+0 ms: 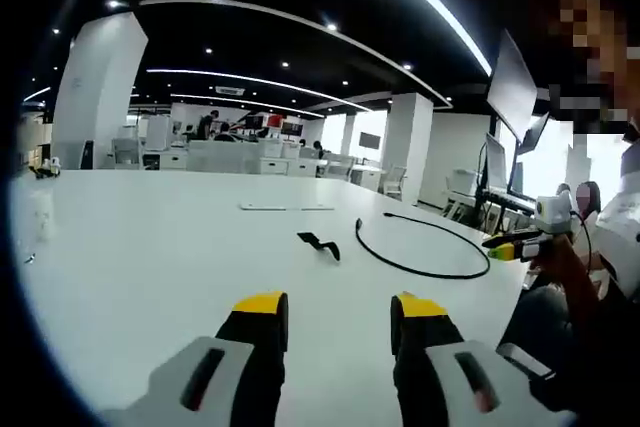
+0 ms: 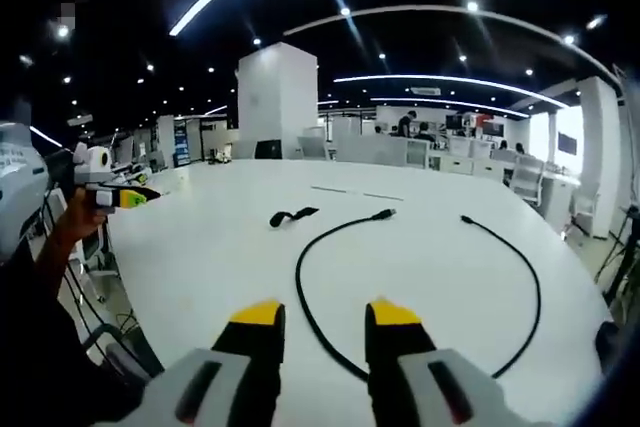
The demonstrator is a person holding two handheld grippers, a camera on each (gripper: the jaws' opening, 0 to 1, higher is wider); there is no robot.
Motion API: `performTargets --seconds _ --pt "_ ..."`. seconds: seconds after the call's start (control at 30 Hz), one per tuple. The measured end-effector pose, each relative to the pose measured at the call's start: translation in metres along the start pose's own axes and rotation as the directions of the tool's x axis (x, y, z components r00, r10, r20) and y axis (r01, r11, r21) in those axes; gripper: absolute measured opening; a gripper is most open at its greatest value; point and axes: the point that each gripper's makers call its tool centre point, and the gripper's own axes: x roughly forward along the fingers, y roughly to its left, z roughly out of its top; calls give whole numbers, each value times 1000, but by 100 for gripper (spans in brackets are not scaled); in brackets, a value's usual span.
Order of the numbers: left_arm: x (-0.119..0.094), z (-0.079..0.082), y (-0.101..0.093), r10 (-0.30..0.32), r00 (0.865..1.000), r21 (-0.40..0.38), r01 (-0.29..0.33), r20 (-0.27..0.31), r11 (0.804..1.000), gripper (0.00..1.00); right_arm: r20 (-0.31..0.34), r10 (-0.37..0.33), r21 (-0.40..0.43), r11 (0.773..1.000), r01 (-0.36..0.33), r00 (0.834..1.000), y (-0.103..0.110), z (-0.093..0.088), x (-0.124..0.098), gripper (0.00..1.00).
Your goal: Find the charging cable on the desk, coil it up and secure with Velcro.
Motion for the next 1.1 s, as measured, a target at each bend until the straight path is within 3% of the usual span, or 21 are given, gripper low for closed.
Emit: performTargets --seconds 1.1 --pt "-7 -3 5 27 1000 8 -27 6 1000 40 3 -23 -1 1000 23 1000 -5 -5 -6 32"
